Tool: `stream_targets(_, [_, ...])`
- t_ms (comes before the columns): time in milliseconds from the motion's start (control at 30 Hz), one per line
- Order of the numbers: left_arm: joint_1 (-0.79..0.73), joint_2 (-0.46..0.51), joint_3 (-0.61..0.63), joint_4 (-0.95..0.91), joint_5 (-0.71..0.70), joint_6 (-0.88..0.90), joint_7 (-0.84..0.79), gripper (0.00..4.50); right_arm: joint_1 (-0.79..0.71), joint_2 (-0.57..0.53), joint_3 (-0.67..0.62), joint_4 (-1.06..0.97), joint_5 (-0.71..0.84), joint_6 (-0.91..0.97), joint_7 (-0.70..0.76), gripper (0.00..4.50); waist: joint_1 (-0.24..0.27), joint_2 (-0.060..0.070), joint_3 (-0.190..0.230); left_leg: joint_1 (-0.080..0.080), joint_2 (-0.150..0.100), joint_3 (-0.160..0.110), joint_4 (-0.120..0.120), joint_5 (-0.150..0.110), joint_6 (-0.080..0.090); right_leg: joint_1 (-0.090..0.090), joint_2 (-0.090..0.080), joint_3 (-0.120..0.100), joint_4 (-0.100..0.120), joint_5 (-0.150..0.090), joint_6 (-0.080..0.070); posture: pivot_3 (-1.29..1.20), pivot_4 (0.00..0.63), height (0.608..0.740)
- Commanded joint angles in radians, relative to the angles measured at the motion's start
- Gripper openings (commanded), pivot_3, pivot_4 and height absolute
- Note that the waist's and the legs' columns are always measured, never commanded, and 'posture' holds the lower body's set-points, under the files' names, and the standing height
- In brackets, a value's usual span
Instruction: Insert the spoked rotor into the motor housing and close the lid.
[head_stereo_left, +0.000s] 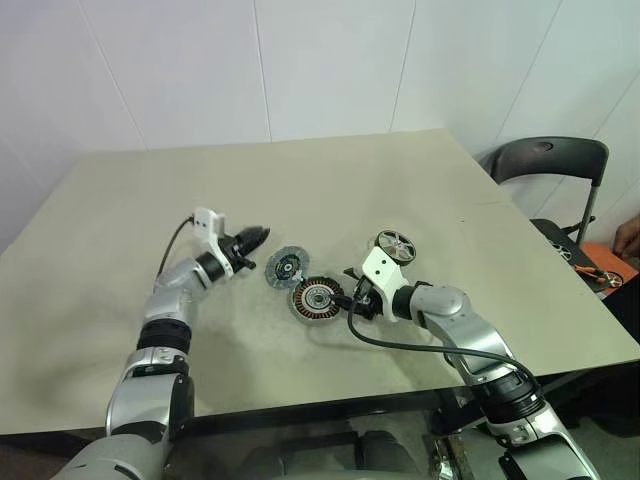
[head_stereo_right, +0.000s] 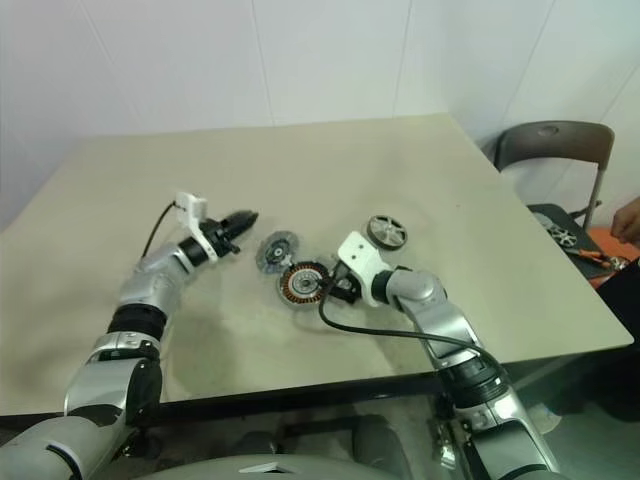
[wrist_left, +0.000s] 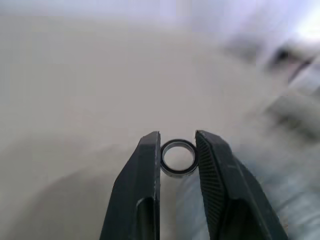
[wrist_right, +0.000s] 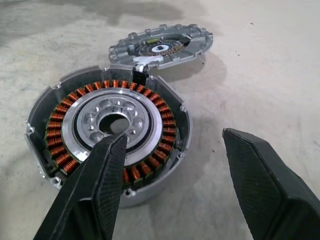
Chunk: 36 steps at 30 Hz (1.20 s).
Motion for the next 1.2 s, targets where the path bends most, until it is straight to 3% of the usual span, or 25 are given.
stream_targets(33, [0.055, 0.024, 0.002, -0.138, -0.045, 0.077, -0.032, 0.73, -0.012, 0.003, 0.001, 0.004, -0.01, -0.018, -0.001, 3.21, -0.001, 0.0, 0.0, 0.0, 0.0, 0.0, -0.001, 0.0, 0.0, 0.0, 0.0, 0.0, 0.0, 0.0, 0.0, 0.0, 0.0, 0.74])
stream_targets(233, [0.15, 0.092, -0.083, -0.326, -0.009, 0.109, -0.124, 0.73, -0.023, 0.002, 0.005, 0.027, -0.019, -0.036, -0.001, 3.21, 0.0, 0.0, 0.0, 0.001, 0.0, 0.0, -0.002, 0.0, 0.0, 0.0, 0.0, 0.0, 0.0, -0.002, 0.002, 0.0, 0.0, 0.74])
stream_targets(533, [0.182, 0.155, -0.155, -0.437, 0.036, 0.051, -0.166, 0.73, -0.009, -0.006, -0.024, 0.038, -0.019, -0.045, -0.004, 3.21, 0.001, 0.0, 0.0, 0.001, 0.0, 0.0, 0.0, 0.0, 0.0, 0.001, 0.0, 0.0, 0.0, -0.004, 0.001, 0.0, 0.0, 0.74])
stream_targets(733, [0.212, 0.123, -0.214, -0.48, 0.061, -0.021, -0.171, 0.73, -0.047, -0.003, -0.136, 0.066, 0.037, -0.013, -0.032, 3.21, 0.006, 0.0, 0.0, 0.0, 0.0, 0.0, 0.0, 0.0, 0.0, 0.001, 0.0, 0.0, -0.001, -0.003, 0.0, 0.0, 0.0, 0.74])
stream_targets(967, [0.213, 0.081, -0.24, -0.435, 0.063, -0.035, -0.175, 0.73, -0.063, -0.047, -0.319, -0.023, 0.228, 0.13, 0.024, 3.21, 0.0, 0.0, 0.0, 0.0, 0.0, 0.0, 0.0, 0.0, 0.001, 0.001, 0.0, 0.0, -0.001, -0.003, 0.0, 0.0, 0.0, 0.74])
stream_targets(1200, [0.2, 0.055, -0.277, -0.384, 0.1, -0.07, -0.181, 0.73, -0.031, -0.117, -0.355, -0.036, 0.254, 0.162, 0.024, 3.21, 0.003, 0.0, 0.0, 0.0, 0.0, 0.001, 0.001, 0.0, 0.001, 0.001, 0.0, 0.0, -0.001, -0.004, 0.0, 0.0, 0.0, 0.74])
